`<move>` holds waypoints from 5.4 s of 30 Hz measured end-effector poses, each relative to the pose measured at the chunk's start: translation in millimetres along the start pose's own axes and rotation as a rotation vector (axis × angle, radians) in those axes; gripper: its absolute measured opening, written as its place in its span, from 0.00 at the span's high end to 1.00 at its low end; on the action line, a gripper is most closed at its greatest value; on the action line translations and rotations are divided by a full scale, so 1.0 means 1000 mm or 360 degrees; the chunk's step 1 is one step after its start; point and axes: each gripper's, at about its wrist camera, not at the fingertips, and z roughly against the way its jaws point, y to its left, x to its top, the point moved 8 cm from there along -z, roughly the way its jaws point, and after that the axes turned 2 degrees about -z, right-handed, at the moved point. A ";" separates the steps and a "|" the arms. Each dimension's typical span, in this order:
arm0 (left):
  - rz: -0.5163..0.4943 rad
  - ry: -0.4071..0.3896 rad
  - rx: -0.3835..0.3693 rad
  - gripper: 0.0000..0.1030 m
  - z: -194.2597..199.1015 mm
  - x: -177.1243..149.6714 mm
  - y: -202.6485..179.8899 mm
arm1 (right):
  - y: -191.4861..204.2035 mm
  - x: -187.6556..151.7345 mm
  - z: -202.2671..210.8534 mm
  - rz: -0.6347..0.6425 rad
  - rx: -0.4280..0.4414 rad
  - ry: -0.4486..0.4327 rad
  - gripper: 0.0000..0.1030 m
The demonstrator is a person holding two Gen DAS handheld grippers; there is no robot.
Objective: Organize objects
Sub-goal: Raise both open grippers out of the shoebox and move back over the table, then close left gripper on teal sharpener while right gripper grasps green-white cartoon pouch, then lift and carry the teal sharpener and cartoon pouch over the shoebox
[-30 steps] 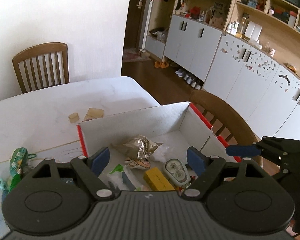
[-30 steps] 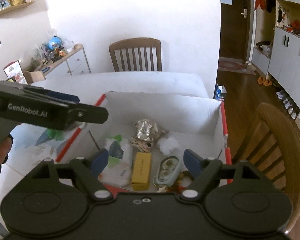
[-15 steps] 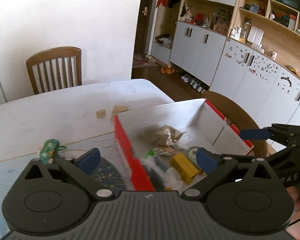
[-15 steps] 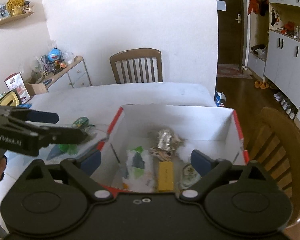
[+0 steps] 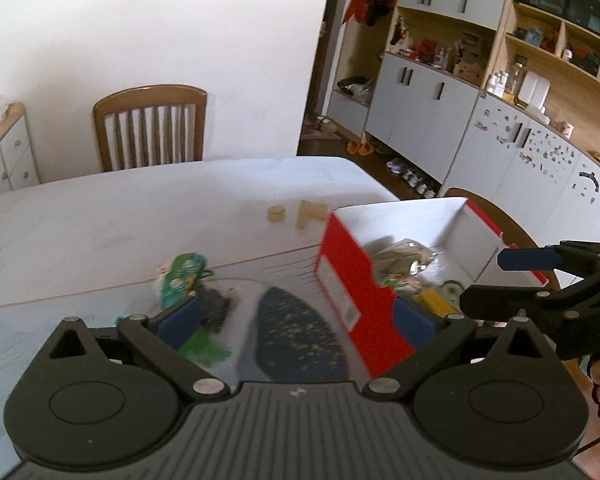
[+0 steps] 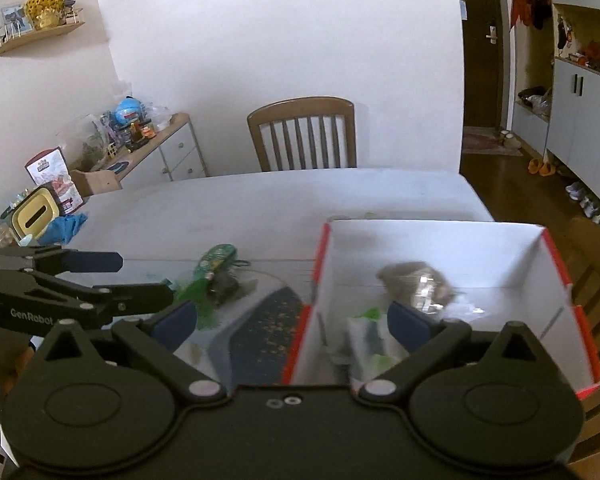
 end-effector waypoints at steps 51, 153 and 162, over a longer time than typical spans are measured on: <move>0.0043 0.0175 0.0137 0.01 -0.119 -0.063 0.207 | 0.100 0.023 -0.235 0.0116 -0.0151 0.0406 0.03; -0.0342 0.0228 -0.0172 0.62 -0.113 0.034 -0.141 | -0.153 0.042 -0.007 -0.0043 -0.0246 0.0162 0.42; -0.0370 0.0364 -0.0125 0.62 -0.162 0.015 -0.164 | -0.182 0.015 -0.035 -0.0085 -0.0214 0.0289 0.42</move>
